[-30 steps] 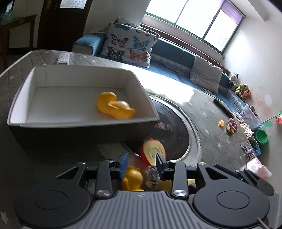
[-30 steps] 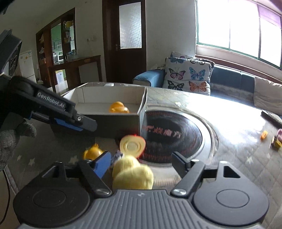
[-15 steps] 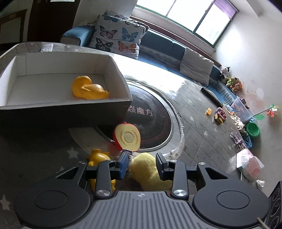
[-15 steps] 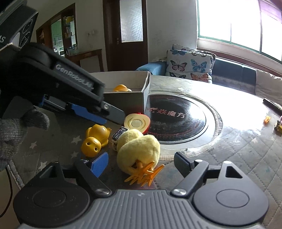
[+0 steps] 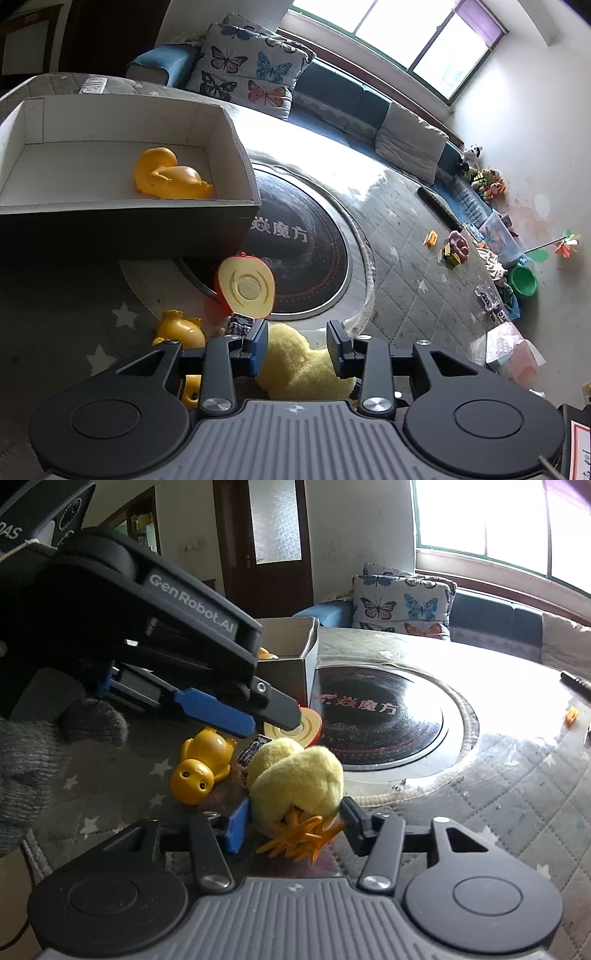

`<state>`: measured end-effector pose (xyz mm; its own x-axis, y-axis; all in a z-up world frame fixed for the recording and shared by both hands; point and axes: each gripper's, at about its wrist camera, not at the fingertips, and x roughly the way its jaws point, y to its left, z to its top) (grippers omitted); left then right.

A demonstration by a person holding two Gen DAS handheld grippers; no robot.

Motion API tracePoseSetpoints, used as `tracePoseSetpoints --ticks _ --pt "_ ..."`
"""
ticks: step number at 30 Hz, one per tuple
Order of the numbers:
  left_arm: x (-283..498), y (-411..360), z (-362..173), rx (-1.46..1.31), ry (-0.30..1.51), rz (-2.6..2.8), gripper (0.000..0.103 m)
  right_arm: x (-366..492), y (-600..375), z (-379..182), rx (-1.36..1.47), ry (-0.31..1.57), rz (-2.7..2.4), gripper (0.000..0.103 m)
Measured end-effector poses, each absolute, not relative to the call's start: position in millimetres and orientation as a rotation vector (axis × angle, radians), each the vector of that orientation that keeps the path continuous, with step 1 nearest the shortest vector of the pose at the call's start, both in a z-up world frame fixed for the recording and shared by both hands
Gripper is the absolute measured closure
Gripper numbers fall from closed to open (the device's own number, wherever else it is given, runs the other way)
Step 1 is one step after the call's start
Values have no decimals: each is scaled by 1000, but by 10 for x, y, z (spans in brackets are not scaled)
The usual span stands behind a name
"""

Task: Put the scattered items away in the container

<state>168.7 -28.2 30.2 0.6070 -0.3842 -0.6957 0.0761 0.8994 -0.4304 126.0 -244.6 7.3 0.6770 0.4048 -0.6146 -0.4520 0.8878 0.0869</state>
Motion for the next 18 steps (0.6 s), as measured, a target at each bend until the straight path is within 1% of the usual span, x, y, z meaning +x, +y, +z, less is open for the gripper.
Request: tracePoseSetpoints --ticks 3,18 --pt "1689 -310 288 -374 889 -278 65 1229 -2481 70 -64 676 485 54" --pt "1667 -452 127 -360 951 -305 65 1047 -2654 90 -39 677 481 54"
